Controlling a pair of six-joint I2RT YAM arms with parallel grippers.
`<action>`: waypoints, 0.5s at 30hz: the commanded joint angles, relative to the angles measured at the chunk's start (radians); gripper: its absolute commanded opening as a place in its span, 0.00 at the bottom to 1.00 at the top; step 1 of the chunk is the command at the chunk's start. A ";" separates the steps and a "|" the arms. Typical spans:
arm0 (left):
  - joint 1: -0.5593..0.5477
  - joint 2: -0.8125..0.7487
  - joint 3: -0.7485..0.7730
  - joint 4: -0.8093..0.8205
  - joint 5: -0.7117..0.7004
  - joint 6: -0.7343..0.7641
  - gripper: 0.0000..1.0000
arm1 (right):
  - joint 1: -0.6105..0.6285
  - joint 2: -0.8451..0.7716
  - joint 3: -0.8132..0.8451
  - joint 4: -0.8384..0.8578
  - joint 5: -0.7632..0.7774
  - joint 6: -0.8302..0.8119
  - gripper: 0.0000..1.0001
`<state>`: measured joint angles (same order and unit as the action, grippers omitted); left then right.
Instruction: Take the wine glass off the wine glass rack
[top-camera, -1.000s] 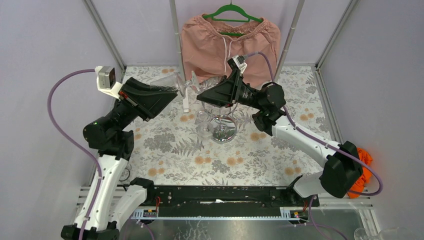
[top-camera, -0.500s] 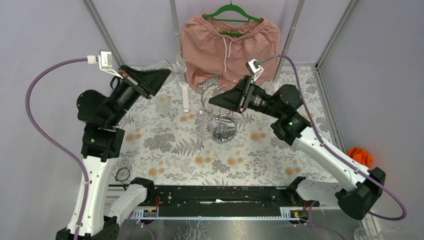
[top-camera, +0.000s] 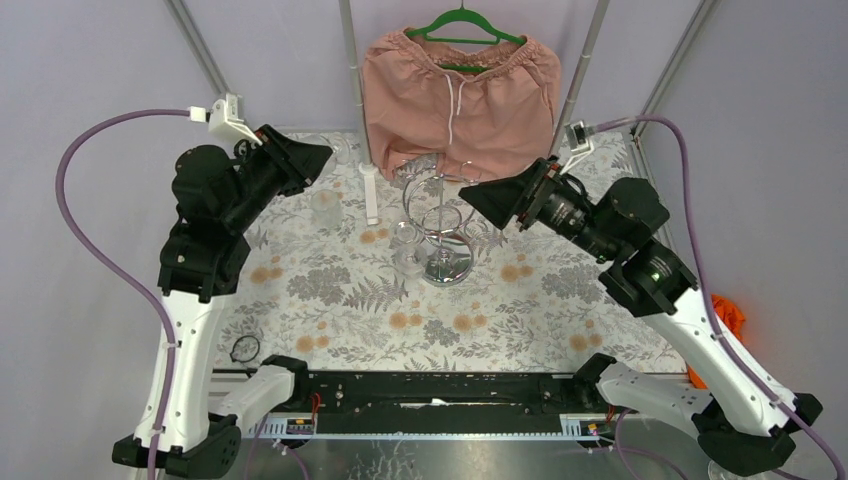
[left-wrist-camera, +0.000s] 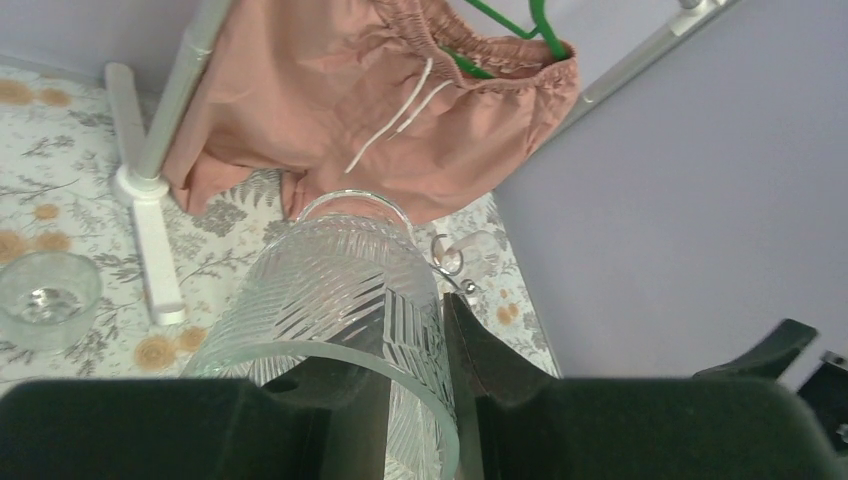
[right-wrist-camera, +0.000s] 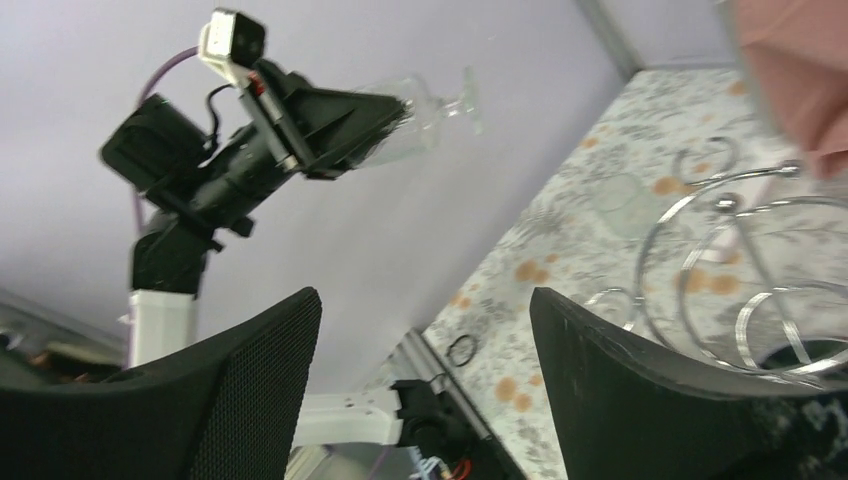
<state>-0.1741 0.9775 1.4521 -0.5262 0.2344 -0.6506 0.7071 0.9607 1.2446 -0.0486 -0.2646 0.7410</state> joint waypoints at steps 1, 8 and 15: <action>-0.002 0.010 0.059 -0.040 -0.058 0.047 0.00 | -0.003 -0.052 0.070 -0.154 0.188 -0.136 0.85; -0.002 0.072 0.125 -0.167 -0.094 0.070 0.00 | -0.003 -0.104 0.118 -0.264 0.341 -0.219 0.87; -0.002 0.096 0.141 -0.251 -0.135 0.108 0.00 | -0.003 -0.177 0.183 -0.385 0.530 -0.259 0.88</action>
<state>-0.1741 1.0798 1.5539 -0.7666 0.1375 -0.5850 0.7067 0.8307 1.3655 -0.3660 0.1062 0.5339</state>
